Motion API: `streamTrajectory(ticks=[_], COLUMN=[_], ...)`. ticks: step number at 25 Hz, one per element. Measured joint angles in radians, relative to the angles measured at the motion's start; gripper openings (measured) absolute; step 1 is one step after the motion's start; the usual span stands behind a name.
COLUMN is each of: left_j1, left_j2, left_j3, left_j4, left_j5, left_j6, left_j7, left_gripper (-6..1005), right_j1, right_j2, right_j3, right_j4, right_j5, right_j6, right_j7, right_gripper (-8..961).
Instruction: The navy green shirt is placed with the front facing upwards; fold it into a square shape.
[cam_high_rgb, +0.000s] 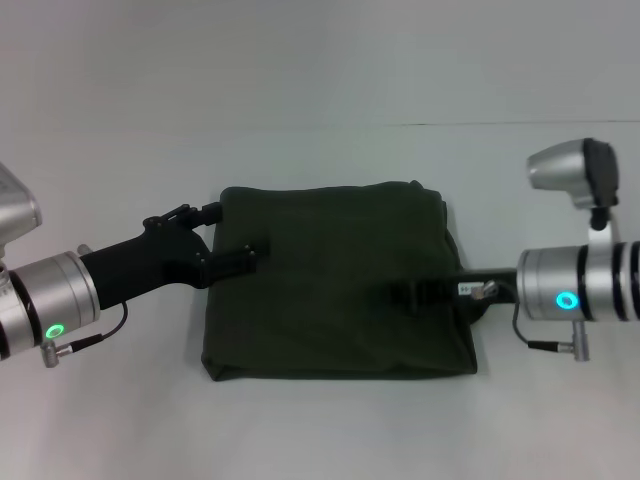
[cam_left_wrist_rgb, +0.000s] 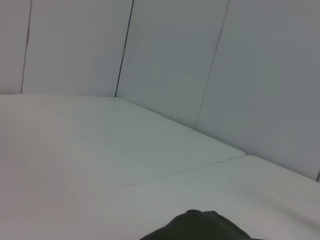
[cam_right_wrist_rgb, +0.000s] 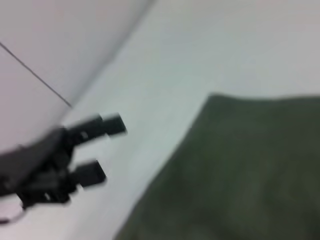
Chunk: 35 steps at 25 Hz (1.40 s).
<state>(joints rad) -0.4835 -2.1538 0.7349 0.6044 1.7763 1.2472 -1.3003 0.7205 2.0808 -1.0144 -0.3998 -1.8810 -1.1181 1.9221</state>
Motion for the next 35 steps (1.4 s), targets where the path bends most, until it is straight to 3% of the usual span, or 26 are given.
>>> streamTrajectory(ticks=[8, 16, 24, 32, 35], left_j1=[0.001, 0.0, -0.001, 0.0, 0.0], left_j2=[-0.004, -0.006, -0.006, -0.005, -0.005], left_j3=[0.002, 0.001, 0.001, 0.0, 0.0], left_j4=[0.002, 0.001, 0.001, 0.001, 0.002], left_j5=[-0.005, -0.008, -0.009, -0.01, -0.01], left_j6=[0.007, 0.005, 0.001, -0.004, -0.006], left_j7=[-0.003, -0.003, -0.004, -0.004, -0.004], left_gripper=[937, 937, 936, 936, 936], right_j1=[-0.009, 0.033, 0.095, 0.087, 0.055], right_j2=[-0.015, 0.01, 0.018, 0.018, 0.013], right_j3=[0.078, 0.049, 0.003, 0.012, 0.013], right_j4=[-0.036, -0.013, 0.065, 0.055, 0.026], right_j5=[0.031, 0.007, 0.01, 0.016, 0.086], right_j6=[0.023, 0.188, 0.334, 0.374, 0.348], right_j7=[-0.006, -0.007, -0.016, -0.021, -0.068], right_gripper=[5, 6, 7, 8, 9])
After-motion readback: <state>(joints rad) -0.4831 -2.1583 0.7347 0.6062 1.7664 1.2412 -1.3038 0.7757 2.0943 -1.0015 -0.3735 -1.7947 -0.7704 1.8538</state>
